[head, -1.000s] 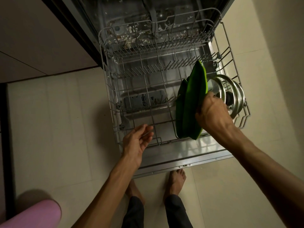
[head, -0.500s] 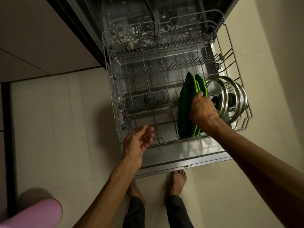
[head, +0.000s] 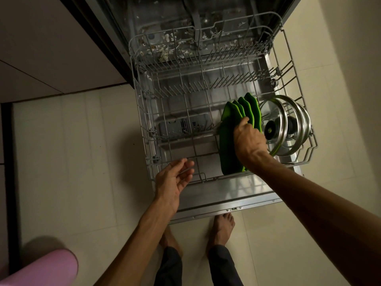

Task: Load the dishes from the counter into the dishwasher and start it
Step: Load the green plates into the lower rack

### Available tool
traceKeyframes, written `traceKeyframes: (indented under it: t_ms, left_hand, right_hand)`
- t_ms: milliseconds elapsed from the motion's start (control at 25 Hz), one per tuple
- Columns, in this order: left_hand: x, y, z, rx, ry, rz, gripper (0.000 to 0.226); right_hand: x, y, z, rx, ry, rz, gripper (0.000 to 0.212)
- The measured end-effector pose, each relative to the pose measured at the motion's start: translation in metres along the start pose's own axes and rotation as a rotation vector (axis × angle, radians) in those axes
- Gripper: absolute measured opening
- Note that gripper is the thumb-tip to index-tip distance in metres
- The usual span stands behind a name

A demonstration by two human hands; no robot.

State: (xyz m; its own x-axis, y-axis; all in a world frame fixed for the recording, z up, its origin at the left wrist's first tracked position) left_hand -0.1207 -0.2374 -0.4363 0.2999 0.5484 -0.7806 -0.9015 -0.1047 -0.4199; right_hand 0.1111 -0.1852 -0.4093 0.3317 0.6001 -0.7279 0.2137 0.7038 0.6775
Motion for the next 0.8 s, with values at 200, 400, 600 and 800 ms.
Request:
traceKeyframes:
  t_ms: [200,400,600,800]
  left_hand:
    - [-0.002,-0.009,0.000,0.040,-0.012,-0.011,0.011]
    - [-0.001,-0.009,0.002,0.054,-0.021,-0.017,0.011]
    - [-0.001,0.000,0.002,0.068,-0.016,-0.004,0.012]
    - [-0.003,-0.004,0.001,0.068,-0.012,-0.006,0.010]
  right_hand:
    - [-0.003,-0.006,-0.005,-0.140,0.046,0.045,0.065]
    - [-0.003,-0.013,-0.002,-0.052,0.062,0.095,0.060]
    - [0.000,-0.018,0.005,0.052,0.053,0.117,0.061]
    - [0.000,-0.022,0.006,0.113,0.067,0.164,0.056]
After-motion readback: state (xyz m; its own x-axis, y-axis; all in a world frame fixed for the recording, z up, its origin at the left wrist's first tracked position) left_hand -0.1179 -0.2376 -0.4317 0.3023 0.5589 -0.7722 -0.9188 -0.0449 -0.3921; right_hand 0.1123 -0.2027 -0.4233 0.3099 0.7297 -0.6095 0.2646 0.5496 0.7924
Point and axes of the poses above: each hand's wrist, its own x-axis towards the middle knuckle, its own y-axis out of the back of the hand, z = x × y, the point moved 8 cm from there along x, towards the middle knuckle, and after that the axes turned 15 degrees about -z, right-handed, at the moved point
